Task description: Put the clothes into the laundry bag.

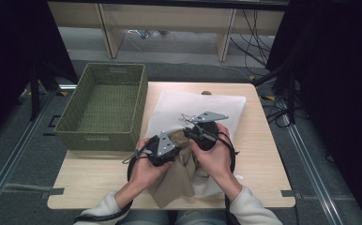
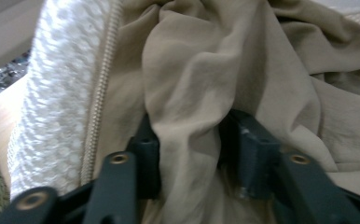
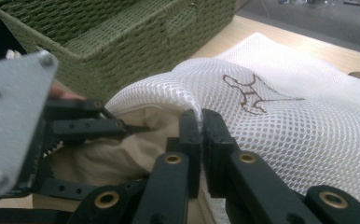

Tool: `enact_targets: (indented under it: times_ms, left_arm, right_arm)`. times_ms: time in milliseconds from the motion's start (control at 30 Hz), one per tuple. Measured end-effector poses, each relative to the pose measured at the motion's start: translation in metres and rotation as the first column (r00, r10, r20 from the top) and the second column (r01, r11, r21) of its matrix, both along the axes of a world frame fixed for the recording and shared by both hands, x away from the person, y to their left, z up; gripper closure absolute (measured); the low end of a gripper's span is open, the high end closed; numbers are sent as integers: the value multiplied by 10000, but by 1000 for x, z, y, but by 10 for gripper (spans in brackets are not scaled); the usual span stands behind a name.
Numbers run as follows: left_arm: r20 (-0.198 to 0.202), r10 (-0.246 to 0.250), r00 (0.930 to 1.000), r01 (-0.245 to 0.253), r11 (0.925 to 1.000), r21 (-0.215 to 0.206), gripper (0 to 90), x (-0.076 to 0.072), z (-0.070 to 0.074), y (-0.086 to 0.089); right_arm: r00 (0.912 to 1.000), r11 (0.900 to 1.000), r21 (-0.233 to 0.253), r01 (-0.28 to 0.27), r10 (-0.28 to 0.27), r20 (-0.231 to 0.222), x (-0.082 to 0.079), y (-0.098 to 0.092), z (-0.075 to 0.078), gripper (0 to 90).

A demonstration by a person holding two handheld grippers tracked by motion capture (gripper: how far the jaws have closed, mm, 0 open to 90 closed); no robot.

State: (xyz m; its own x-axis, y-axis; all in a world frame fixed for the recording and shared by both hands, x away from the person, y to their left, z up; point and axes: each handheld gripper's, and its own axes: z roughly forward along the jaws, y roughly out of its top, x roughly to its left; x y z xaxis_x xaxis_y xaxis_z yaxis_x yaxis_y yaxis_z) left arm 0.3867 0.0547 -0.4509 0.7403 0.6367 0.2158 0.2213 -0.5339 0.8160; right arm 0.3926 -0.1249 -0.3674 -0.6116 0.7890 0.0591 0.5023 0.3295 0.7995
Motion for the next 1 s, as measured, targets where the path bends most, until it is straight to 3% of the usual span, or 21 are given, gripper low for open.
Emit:
enact_targets:
  times_ms: [33, 200, 367, 433, 533, 633, 767, 833, 867, 933, 967, 1000]
  left_arm:
    - [-43, 22, 10000, -23, 10000, -61, 510, -1, 1, 1]
    - [-344, -200, 9992, 194, 9997, -166, 377, -12, 10, 14]
    - [-282, -201, 9994, 189, 9990, -409, 344, -24, 22, 28]
    - [-169, -170, 9997, 162, 9988, -461, 338, -28, 25, 32]
    - [-310, -70, 9995, 51, 9982, -593, 339, -32, 27, 39]
    - [-433, -54, 9990, 40, 9995, -328, 341, -35, 25, 47]
    - [-993, -42, 9950, 6, 9993, -363, 370, -37, 18, 54]
    - [-1086, 2, 9941, -48, 9991, -425, 379, -37, 15, 54]
    - [-1023, 6, 9947, -17, 9999, -102, 385, -36, 14, 56]
    - [-1277, -9, 9918, -26, 9996, -272, 401, -36, 7, 54]
    - [-1279, 55, 9918, -55, 10000, -1, 443, -34, 2, 54]
    - [-1279, 55, 9918, -55, 10000, -1, 459, -34, 2, 54]
  right_arm:
    - [9998, 9999, -104, -84, 86, 200, 2, -1, -1, 882]
    - [10000, 10000, 11, -5, 5, 61, 2, -1, -2, 882]
    - [10000, 10000, 25, 16, -16, 19, 1, 0, -1, 882]
    - [10000, 9999, -119, -10, 10, 35, 1, -1, -1, 882]
    - [9997, 9999, -37, 156, -156, -184, 0, 0, -1, 882]
    - [10000, 9999, -139, -10, 9, -43, 1, -1, -1, 882]
    - [10000, 9998, -191, -21, 20, -12, 2, -1, -2, 882]
    - [10000, 9998, -192, -3, 3, -21, 2, -1, -2, 882]
    - [9995, 9998, -79, 162, -165, -287, 0, 0, -2, 882]
    - [9999, 9998, -191, 38, -40, -143, 2, -1, -3, 882]
    - [10000, 9997, -235, -35, 33, -73, 3, -1, -4, 882]
    - [9999, 9998, -187, 1, -4, -161, 2, 0, -3, 881]
